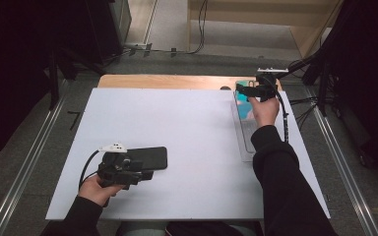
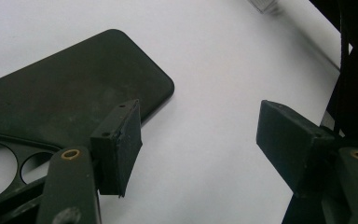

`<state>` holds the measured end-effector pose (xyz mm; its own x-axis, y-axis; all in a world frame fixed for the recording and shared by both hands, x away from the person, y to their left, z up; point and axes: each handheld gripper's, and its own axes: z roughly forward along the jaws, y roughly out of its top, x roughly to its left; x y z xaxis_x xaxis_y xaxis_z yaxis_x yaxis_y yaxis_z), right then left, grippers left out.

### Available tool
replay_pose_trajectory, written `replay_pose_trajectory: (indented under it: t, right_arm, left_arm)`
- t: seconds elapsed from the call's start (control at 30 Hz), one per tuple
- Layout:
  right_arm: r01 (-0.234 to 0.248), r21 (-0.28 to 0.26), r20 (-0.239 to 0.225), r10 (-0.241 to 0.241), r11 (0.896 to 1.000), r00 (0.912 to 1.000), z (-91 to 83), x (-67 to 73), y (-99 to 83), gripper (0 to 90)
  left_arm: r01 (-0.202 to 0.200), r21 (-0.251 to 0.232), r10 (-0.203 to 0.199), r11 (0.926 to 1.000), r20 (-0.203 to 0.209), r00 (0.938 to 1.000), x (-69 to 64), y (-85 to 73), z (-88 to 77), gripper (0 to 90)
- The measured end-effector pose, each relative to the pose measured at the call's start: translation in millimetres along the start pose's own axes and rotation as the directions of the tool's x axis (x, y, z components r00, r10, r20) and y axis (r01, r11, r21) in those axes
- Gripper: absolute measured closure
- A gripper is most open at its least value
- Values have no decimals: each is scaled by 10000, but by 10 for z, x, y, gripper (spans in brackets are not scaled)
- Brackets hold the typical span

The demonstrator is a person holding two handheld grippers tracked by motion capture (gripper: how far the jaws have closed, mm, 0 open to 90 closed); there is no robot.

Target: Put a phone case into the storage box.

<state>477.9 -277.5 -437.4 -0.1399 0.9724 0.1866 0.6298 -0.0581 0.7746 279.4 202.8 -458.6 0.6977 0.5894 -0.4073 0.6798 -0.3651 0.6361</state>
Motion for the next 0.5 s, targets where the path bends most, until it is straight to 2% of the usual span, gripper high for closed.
replay_pose_trajectory:
  t: [0.33, 0.43, 0.5]
  right_arm:
    - [116, 266, -413, -105, 9996, 9991, -169, 57, 56, 6]
    - [170, 649, -448, -141, 9978, 9989, -221, 121, 69, 6]
    - [254, 847, -669, -198, 9961, 9976, -255, 167, 68, 6]
  left_arm:
    - [34, -24, -34, 10000, -17, 10000, -3, 1, -7, 311]
    - [51, -13, -51, 10000, -21, 10000, 1, 2, -9, 311]
    - [65, -8, -65, 10000, -18, 10000, 2, 4, -10, 311]
